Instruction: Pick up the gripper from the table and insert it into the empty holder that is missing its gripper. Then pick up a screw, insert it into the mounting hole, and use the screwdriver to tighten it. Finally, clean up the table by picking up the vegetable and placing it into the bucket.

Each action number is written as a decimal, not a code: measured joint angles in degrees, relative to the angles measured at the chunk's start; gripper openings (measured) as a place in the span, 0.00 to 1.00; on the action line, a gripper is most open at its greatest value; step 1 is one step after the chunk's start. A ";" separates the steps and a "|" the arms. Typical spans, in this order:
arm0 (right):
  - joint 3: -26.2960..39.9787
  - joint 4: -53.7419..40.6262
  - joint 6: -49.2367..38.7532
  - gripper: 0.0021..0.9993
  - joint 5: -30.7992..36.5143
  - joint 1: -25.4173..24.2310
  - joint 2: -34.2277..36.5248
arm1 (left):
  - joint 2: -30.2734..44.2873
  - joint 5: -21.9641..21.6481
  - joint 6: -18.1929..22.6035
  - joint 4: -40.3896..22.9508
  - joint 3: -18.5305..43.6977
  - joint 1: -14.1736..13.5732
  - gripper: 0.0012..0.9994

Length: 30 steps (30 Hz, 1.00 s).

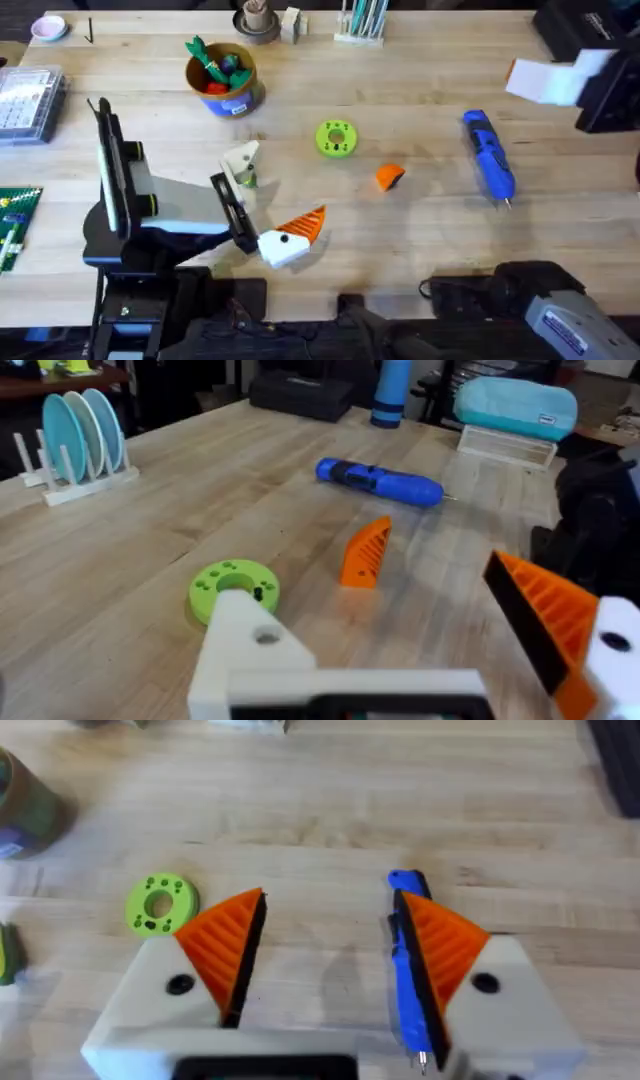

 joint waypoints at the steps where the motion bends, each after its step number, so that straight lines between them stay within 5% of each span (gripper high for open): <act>1: 0.00 -0.13 0.27 0.85 -0.01 0.00 0.00 | 0.00 0.45 0.02 -0.07 0.00 0.00 0.99; 3: 0.04 -0.29 0.53 0.97 -0.23 0.00 0.28 | 0.00 1.48 0.51 -0.24 0.00 0.00 0.99; 10: 0.15 -7.82 0.60 0.99 -4.98 2.39 5.20 | 0.00 5.01 2.58 -0.94 0.00 0.00 0.99; 20: 0.15 -10.97 0.38 0.99 -5.91 20.88 10.76 | 0.00 5.68 2.99 -1.05 0.00 0.00 0.99; 30: 0.15 -13.78 1.62 0.99 -1.52 32.03 21.64 | 0.00 6.16 3.02 -1.14 0.00 0.00 0.99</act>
